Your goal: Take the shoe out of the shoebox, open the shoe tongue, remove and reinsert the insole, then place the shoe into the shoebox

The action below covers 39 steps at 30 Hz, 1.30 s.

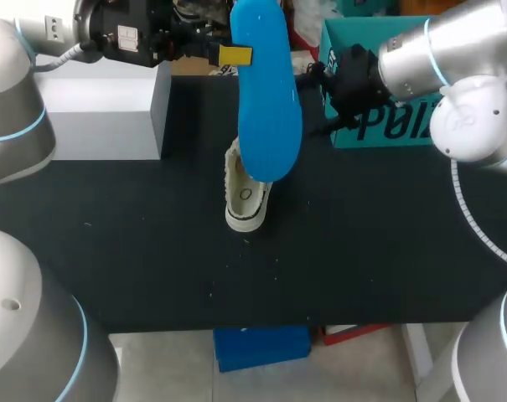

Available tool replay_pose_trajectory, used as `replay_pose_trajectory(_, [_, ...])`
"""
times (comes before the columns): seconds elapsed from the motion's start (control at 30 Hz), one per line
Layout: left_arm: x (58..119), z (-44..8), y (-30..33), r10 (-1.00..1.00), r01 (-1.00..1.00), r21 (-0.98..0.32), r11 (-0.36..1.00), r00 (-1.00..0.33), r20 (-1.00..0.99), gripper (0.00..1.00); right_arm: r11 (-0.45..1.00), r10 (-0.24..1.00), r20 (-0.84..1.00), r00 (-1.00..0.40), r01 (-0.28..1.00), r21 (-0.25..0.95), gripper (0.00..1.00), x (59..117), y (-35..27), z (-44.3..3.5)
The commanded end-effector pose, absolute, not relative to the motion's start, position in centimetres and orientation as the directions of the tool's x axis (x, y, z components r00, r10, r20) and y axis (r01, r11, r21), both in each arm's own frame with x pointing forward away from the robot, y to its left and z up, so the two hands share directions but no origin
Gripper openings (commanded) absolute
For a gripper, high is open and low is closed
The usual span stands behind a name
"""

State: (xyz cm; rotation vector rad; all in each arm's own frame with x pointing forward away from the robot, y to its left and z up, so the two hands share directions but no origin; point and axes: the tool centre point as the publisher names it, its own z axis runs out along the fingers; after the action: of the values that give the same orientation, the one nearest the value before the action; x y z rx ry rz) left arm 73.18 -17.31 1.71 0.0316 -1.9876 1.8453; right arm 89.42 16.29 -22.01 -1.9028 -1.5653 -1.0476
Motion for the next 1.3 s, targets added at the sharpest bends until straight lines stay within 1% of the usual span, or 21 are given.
replay_pose_trajectory(0.03, [73.2,1.6,-17.4,0.267,-0.299,-0.947,0.116,-0.909,0.319,0.0,-0.273,0.439,0.899,-0.005,0.952,0.138,1.0,88.3,15.8,-22.8])
replay_pose_trajectory(0.23, [73.2,1.6,-17.4,0.267,-0.299,-0.947,0.116,-0.909,0.319,0.0,-0.288,0.348,0.937,-0.035,0.947,0.142,1.0,88.5,15.6,-22.4])
replay_pose_trajectory(0.67, [73.2,1.6,-17.4,0.267,-0.299,-0.947,0.116,-0.909,0.319,0.0,-0.267,0.201,0.972,-0.117,0.949,0.17,1.0,89.8,15.0,-20.6])
replay_pose_trajectory(0.8, [73.2,1.6,-17.4,0.267,-0.299,-0.947,0.116,-0.909,0.319,0.0,-0.251,0.188,0.974,-0.13,0.952,0.175,1.0,89.9,14.8,-20.3])
replay_pose_trajectory(0.87, [73.2,1.6,-17.4,0.267,-0.299,-0.947,0.116,-0.909,0.319,0.0,-0.248,0.157,0.977,-0.142,0.952,0.178,1.0,90.0,14.8,-20.1])
replay_pose_trajectory(0.97, [73.2,1.6,-17.4,0.267,-0.299,-0.947,0.116,-0.909,0.319,0.0,-0.24,0.139,0.975,-0.174,0.949,0.204,1.0,90.0,14.8,-19.6])
replay_pose_trajectory(1.0, [73.2,1.6,-17.4,0.267,-0.299,-0.947,0.116,-0.909,0.319,0.0,-0.247,0.116,0.972,-0.205,0.942,0.228,1.0,90.0,14.7,-19.1])
replay_pose_trajectory(1.07, [73.2,1.6,-17.4,0.267,-0.299,-0.947,0.116,-0.909,0.319,0.0,-0.274,0.164,0.952,-0.258,0.915,0.295,1.0,89.9,14.4,-18.4])
replay_pose_trajectory(1.3, [73.2,1.6,-17.4,0.267,-0.299,-0.947,0.116,-0.909,0.319,0.0,-0.274,0.164,0.952,-0.258,0.915,0.295,1.0,89.9,14.4,-18.4])
